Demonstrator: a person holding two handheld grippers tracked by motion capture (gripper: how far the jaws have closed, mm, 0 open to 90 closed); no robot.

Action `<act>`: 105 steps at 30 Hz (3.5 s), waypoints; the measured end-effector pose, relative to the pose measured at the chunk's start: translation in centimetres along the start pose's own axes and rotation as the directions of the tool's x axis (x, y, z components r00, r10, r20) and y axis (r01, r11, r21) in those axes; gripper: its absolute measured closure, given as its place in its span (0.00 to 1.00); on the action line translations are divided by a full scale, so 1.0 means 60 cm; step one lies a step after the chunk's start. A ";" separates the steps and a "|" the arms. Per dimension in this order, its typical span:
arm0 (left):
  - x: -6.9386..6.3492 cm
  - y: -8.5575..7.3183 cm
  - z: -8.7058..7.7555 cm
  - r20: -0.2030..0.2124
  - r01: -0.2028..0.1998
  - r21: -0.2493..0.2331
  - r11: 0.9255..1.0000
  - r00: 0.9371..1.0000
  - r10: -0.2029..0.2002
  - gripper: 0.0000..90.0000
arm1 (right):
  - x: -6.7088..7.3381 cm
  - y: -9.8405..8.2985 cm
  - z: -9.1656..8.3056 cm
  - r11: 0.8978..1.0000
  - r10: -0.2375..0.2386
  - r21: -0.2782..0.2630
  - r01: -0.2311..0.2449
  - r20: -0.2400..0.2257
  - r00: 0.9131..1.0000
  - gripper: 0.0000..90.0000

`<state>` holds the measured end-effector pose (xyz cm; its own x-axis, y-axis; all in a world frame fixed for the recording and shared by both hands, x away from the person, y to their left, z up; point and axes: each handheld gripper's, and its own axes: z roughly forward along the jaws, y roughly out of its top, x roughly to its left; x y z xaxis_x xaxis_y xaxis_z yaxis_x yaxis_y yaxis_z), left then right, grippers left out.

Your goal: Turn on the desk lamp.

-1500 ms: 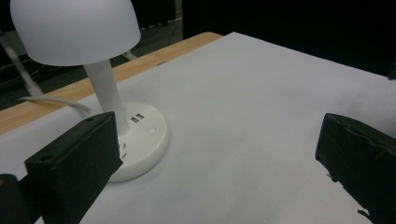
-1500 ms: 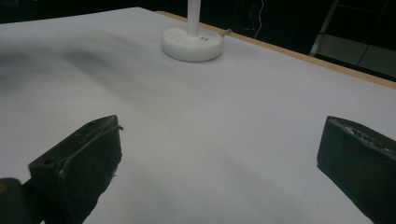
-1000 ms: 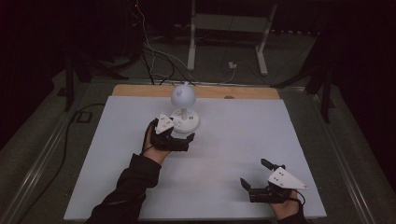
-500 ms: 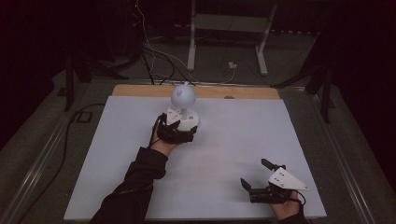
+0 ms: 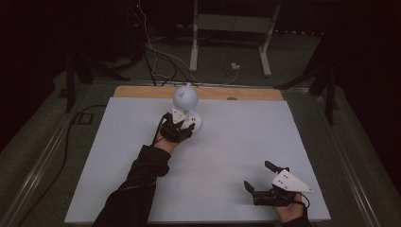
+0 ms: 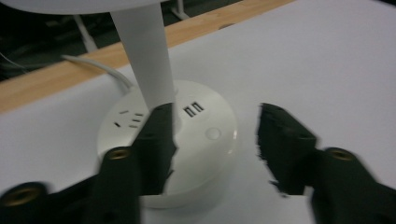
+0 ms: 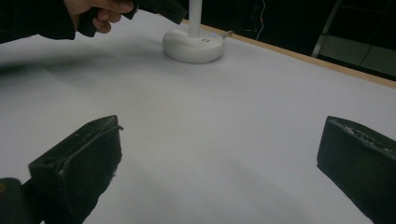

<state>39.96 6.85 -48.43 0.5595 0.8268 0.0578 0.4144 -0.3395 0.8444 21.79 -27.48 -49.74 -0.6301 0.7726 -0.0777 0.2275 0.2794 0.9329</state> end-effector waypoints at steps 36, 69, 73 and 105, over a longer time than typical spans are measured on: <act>0.006 -0.011 0.061 0.034 0.059 0.028 0.998 0.998 -0.060 1.00 | -0.004 -0.001 -0.001 1.000 0.010 -0.002 -0.010 -0.001 1.000 0.00; -0.029 -0.030 0.079 -0.093 -0.020 -0.043 0.999 0.996 0.016 1.00 | -0.003 -0.001 -0.002 1.000 0.003 -0.004 -0.003 -0.001 1.000 0.00; -0.032 -0.031 0.077 -0.137 -0.001 -0.061 0.998 0.991 -0.008 1.00 | -0.003 -0.001 -0.002 1.000 0.006 -0.002 -0.006 -0.001 1.000 0.00; -0.046 -0.032 0.081 -0.197 0.023 -0.045 0.999 0.980 -0.031 1.00 | -0.002 0.000 -0.003 1.000 0.003 -0.005 -0.003 0.000 1.000 0.00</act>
<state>41.14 3.04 -52.81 0.3943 0.9090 0.1350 0.3946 -0.3002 0.8685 21.74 -27.70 -49.64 -0.6296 0.7733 -0.0752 0.2253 0.2744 0.9348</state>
